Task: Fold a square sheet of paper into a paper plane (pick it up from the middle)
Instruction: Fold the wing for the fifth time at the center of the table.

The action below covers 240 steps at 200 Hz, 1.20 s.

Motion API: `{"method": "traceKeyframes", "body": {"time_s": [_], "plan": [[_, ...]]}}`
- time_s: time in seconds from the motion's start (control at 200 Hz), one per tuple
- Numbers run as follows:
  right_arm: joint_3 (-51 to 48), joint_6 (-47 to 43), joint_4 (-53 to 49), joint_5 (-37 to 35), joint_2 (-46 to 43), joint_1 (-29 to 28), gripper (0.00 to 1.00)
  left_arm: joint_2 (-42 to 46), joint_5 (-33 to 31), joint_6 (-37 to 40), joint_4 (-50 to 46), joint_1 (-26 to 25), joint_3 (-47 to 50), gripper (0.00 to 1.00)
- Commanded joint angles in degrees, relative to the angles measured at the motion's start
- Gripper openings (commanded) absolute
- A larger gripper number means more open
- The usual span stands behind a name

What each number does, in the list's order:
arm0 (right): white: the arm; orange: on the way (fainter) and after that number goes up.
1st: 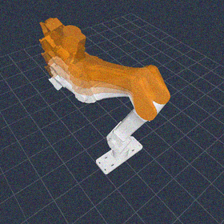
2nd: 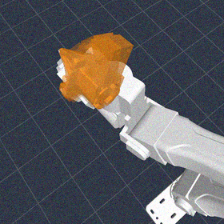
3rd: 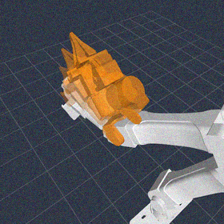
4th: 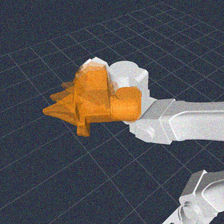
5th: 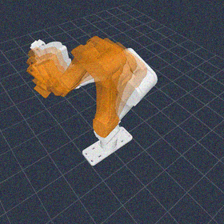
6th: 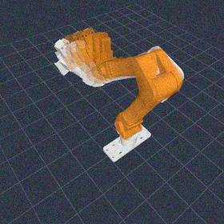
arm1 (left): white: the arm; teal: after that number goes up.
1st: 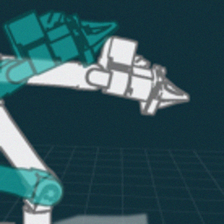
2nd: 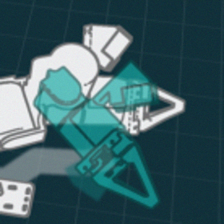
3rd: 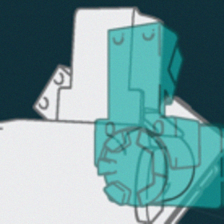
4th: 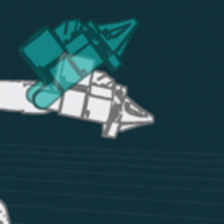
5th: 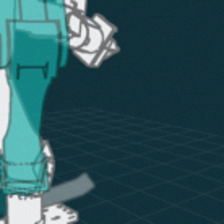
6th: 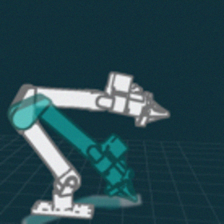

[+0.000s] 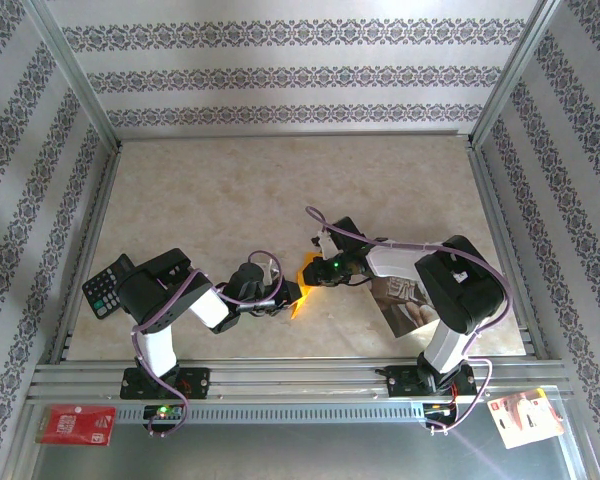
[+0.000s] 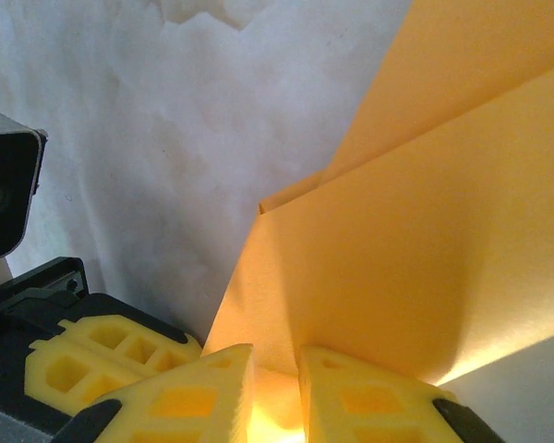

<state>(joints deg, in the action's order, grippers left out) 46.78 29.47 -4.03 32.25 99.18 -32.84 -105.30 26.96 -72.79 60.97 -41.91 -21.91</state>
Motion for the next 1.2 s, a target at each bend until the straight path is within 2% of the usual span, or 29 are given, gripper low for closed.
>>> {"method": "traceKeyframes", "body": {"time_s": [0.0,0.495,0.819,1.069,1.194], "plan": [[1.17,-2.10,-0.05,-1.14,1.35,0.91,0.22,-2.20,-2.09,0.68,-6.77,0.69,1.85,0.00],[0.93,-2.67,-1.84,-1.91,4.34,1.63,0.21,-0.14,-2.44,1.69,-8.98,0.69,1.83,0.00],[0.16,-2.51,-3.26,-2.80,4.93,1.73,0.19,6.07,-3.12,5.08,-16.12,0.76,0.96,0.17],[0.30,-2.32,-3.26,-2.72,5.37,1.68,0.19,13.39,-3.31,9.12,-23.95,0.78,0.59,0.25],[0.32,-2.28,-3.18,-2.55,5.64,1.73,0.18,19.41,-4.55,13.70,-31.20,0.27,-0.42,0.25]]}}
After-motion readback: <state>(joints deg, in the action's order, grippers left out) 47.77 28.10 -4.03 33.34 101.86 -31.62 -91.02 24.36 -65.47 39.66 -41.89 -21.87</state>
